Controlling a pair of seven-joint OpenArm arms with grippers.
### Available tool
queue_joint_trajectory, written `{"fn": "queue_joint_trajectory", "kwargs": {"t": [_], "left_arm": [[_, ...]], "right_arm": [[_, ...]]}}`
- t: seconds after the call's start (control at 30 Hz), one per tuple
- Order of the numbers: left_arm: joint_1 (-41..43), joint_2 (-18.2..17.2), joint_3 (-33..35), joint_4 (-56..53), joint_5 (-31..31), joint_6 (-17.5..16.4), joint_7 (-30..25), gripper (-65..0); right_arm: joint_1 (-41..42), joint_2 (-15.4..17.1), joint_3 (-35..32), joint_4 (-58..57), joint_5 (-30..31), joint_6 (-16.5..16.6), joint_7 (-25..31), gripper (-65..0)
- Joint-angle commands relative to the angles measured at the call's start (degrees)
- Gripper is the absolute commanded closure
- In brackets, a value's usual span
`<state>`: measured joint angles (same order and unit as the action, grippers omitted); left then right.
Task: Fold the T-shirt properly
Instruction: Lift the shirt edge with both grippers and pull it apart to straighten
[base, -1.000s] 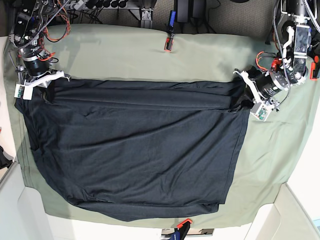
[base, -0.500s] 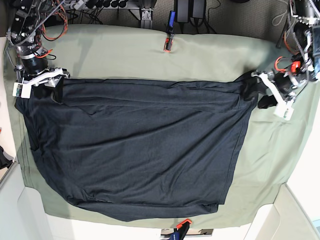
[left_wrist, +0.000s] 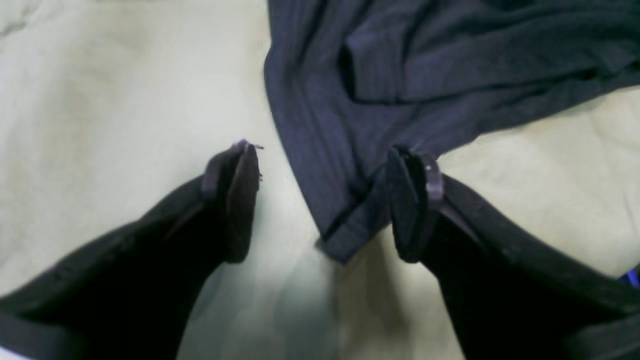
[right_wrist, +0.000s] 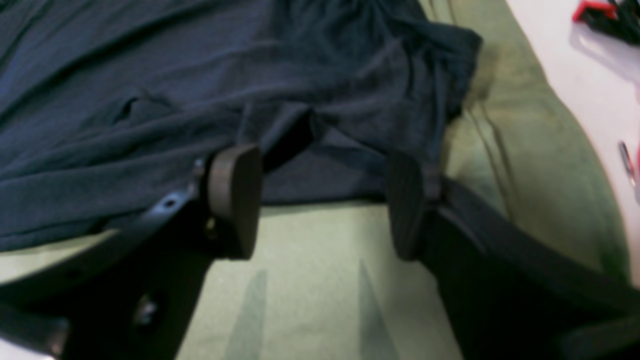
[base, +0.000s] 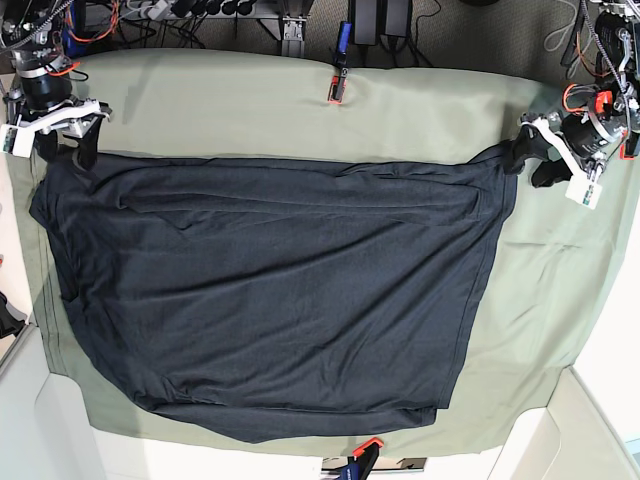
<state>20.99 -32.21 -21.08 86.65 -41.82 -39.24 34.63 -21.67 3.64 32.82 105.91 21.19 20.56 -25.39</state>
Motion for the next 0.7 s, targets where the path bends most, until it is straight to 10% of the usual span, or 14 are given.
{"fn": "queue_joint_trajectory", "kwargs": {"t": [0.0, 0.67], "left_arm": [[-0.2, -0.4, -0.5, 0.6, -0.8, -0.2, -0.7, -42.7], [-0.2, 3.8, 3.8, 0.6, 2.9, -0.1, -0.6, -42.7]], "right_arm": [[0.0, 0.5, 0.4, 1.1, 0.9, 0.3, 1.3, -38.6], [1.7, 0.5, 1.1, 0.0, -8.0, -8.9, 1.4, -38.6]]}}
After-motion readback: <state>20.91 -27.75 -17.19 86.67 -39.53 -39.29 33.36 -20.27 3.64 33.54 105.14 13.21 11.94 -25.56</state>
